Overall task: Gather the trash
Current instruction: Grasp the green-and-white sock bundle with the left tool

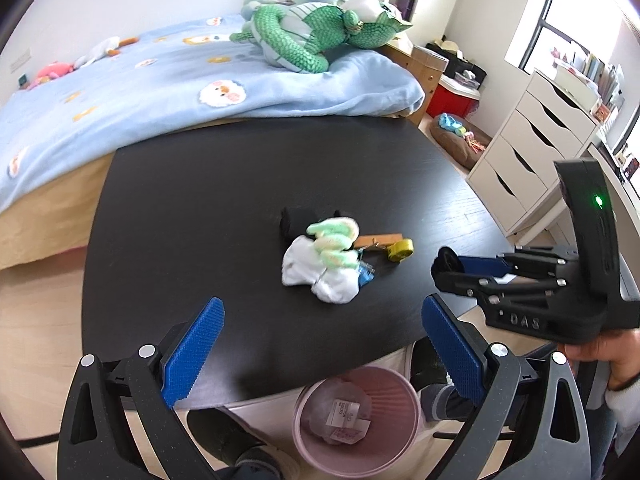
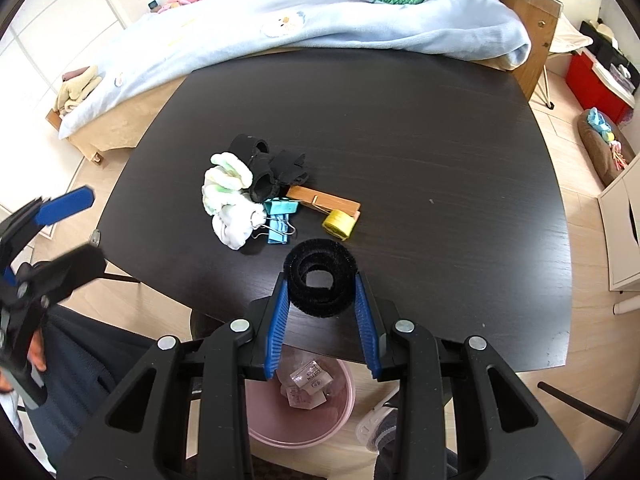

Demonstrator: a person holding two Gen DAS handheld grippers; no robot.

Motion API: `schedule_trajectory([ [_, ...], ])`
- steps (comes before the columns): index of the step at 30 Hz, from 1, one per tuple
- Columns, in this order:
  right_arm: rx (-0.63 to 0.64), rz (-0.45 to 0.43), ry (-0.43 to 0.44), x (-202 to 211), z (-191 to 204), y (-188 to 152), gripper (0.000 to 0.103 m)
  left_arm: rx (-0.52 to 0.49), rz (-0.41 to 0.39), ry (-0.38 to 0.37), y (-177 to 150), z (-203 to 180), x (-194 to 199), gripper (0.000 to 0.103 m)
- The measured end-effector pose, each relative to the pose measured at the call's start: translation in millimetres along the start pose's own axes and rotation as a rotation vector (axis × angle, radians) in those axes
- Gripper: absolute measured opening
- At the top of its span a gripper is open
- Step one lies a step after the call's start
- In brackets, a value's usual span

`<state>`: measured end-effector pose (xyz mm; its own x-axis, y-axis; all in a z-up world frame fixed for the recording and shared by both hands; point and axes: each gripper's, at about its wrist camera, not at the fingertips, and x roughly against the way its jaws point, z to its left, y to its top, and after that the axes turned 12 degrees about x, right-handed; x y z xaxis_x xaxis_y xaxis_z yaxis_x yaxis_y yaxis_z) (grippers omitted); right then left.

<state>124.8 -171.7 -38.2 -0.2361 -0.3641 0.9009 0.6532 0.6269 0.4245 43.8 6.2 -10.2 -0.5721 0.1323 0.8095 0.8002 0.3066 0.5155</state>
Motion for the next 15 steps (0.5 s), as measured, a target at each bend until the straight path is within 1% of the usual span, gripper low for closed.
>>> schedule_trajectory([
  [3, -0.008, -0.004, 0.0, 3.1, -4.1, -4.4, 0.032, -0.008, 0.03, -0.009, 12.0, -3.2, -12.3, 0.095],
  [8, -0.021, -0.004, 0.004, 4.0, -8.4, -10.1, 0.032, -0.024, 0.086, 0.002, 26.7, -8.3, -34.6, 0.095],
  [15, -0.033, 0.002, 0.01, 0.9, -14.7, -14.2, 0.033, -0.016, 0.118, -0.006, 37.5, -12.2, -58.7, 0.095],
])
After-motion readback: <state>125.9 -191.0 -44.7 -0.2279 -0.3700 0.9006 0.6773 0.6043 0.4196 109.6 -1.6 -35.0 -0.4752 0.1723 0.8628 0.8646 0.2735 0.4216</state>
